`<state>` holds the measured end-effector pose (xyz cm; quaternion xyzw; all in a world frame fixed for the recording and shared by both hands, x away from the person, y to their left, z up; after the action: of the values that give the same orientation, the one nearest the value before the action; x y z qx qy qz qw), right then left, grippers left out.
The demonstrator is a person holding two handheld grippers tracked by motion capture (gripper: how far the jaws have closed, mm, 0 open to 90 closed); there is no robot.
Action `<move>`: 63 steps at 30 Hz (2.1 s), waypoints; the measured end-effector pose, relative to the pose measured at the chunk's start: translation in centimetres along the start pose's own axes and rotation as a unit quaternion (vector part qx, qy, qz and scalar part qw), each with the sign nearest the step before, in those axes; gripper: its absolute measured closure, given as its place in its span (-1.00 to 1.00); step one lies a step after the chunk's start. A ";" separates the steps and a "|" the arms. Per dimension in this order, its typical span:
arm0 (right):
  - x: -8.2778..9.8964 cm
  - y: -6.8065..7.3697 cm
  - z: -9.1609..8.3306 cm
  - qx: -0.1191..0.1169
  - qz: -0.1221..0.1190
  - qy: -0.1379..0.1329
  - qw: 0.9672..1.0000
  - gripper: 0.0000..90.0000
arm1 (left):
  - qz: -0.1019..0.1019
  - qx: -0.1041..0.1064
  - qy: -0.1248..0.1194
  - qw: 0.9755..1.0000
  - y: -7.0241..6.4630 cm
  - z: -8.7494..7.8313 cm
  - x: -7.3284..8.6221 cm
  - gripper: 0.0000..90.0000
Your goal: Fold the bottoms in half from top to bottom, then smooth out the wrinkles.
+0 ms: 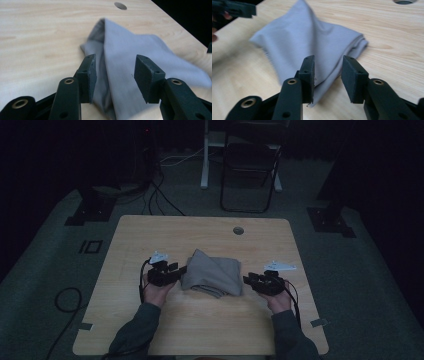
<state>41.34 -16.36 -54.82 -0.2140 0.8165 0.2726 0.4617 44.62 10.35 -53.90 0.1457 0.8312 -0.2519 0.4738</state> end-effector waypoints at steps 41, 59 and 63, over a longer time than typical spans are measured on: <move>0.1 -3.1 7.5 0.080 0.016 0.043 0.996 0.96 | -0.018 0.014 0.067 0.998 0.9 2.9 2.1 0.98; -0.2 2.1 3.6 0.037 -0.030 0.026 0.999 0.13 | 0.009 0.031 0.022 0.999 -2.7 -0.1 1.3 0.22; 0.0 3.7 2.7 0.015 -0.041 0.022 0.999 0.13 | 0.017 0.039 0.039 0.998 -3.5 0.2 2.5 0.08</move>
<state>40.85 -11.83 -55.02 -0.2460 0.8210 0.2362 0.4578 41.85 7.34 -55.17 0.1876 0.8360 -0.2704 0.4391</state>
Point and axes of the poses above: each handheld gripper's, and its own axes: z roughly forward along the jaws, x roughly out of its underside, y roughly to its left, the point moved 10 cm from there along z, roughly forward along the jaws, and after that the axes turned 8 degrees about -y, right-handed, at the moved point
